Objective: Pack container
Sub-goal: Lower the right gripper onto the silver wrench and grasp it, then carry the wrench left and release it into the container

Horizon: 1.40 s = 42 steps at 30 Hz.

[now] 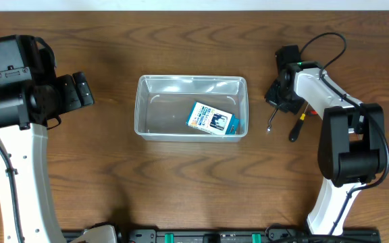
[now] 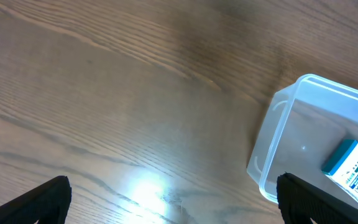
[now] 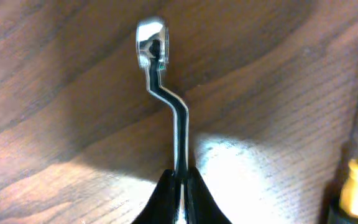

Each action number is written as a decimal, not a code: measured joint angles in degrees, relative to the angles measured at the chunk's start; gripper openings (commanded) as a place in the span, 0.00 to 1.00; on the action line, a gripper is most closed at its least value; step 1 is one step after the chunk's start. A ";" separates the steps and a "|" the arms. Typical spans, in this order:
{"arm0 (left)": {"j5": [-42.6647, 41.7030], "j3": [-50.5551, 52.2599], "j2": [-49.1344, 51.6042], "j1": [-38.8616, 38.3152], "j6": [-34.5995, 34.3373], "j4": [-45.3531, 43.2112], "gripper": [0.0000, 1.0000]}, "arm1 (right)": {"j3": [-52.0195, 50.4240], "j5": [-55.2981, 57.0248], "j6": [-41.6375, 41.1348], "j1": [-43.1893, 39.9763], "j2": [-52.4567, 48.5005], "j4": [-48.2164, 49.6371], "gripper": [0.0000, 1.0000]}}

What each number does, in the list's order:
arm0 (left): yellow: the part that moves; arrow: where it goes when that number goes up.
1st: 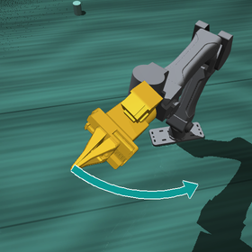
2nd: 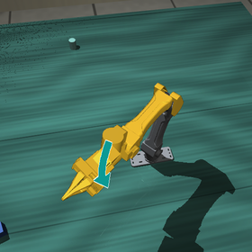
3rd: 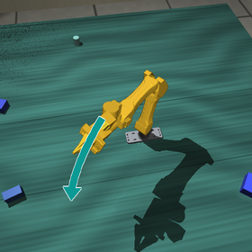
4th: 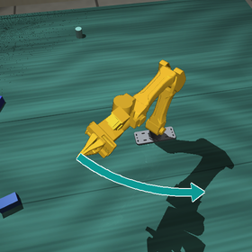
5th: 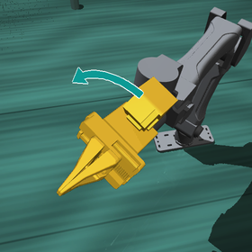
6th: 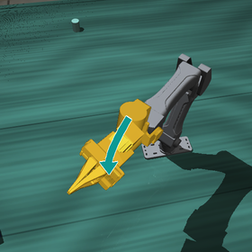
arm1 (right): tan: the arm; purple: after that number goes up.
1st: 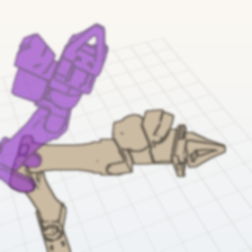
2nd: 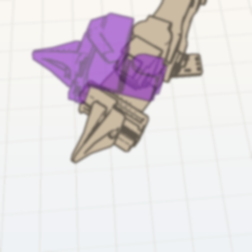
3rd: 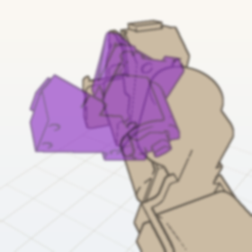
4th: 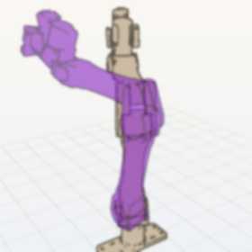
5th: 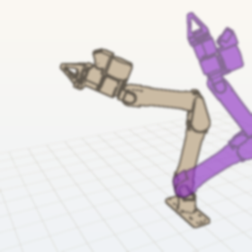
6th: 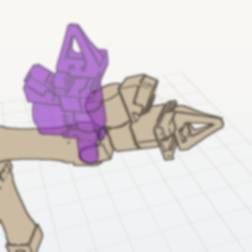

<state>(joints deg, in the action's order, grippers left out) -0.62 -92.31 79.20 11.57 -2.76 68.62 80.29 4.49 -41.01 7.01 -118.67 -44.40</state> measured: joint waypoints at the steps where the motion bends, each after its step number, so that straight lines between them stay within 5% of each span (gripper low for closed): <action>1: 0.00 0.00 0.00 0.00 0.00 0.00 0.98 | 0.00 0.02 0.00 0.00 0.00 0.13 0.01; 10: 0.00 0.00 0.00 0.00 0.00 0.00 0.98 | 3.67 -0.11 6.43 0.00 0.00 -5.27 0.01; 16: 0.00 0.00 0.00 0.00 0.00 0.00 0.98 | 17.59 -0.15 16.15 0.61 0.66 -11.45 0.01; 22: 0.00 0.00 0.00 0.00 0.00 -0.09 0.98 | 30.27 -1.84 37.81 7.02 4.39 -15.23 0.01; 31: 0.00 0.00 0.00 0.00 0.00 -0.79 0.98 | 31.71 -10.38 71.89 20.70 4.66 -15.63 0.01; 42: 0.02 0.00 0.00 0.00 0.02 -0.94 0.98 | 29.81 -16.50 83.38 24.50 -6.62 -17.05 0.01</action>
<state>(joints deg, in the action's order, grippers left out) -0.60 -92.31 79.20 11.57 -2.74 67.68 110.10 -12.01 42.37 31.51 -125.29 -61.45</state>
